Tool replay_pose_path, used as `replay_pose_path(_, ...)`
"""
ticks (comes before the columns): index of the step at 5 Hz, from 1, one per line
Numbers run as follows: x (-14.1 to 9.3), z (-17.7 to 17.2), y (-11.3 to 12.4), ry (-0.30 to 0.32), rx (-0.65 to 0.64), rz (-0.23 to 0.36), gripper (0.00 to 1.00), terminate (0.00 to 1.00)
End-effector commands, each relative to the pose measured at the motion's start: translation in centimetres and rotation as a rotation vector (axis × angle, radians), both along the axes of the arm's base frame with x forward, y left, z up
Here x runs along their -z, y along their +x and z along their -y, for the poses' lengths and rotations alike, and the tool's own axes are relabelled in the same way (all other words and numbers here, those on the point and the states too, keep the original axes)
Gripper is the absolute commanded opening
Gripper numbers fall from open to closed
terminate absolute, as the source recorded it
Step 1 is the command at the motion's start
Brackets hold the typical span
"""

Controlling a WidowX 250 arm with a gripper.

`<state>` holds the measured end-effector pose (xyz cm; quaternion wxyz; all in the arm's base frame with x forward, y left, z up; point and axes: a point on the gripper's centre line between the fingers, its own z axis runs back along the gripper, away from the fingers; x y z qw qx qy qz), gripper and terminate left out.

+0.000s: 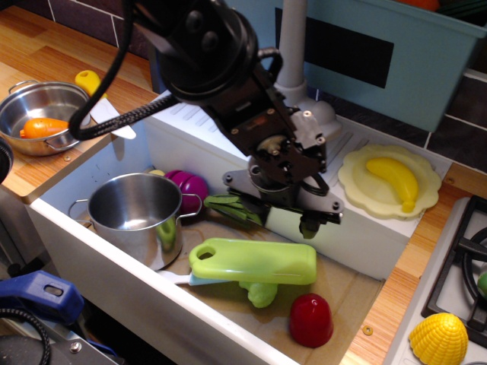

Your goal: Turn lever vertical to front

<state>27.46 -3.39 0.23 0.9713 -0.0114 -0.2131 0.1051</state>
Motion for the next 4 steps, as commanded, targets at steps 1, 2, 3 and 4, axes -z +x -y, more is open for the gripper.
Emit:
replay_pose_path(1, -1.07, 0.20, 0.79, -0.008, 0.001, 0.041, 1.00, 0.00)
replay_pose_path(2, -1.07, 0.20, 0.79, -0.008, 0.001, 0.041, 1.00, 0.00)
replay_pose_path(3, -1.07, 0.20, 0.79, -0.008, 0.001, 0.041, 1.00, 0.00)
replay_pose_path(4, -1.07, 0.20, 0.79, -0.008, 0.001, 0.041, 1.00, 1.00)
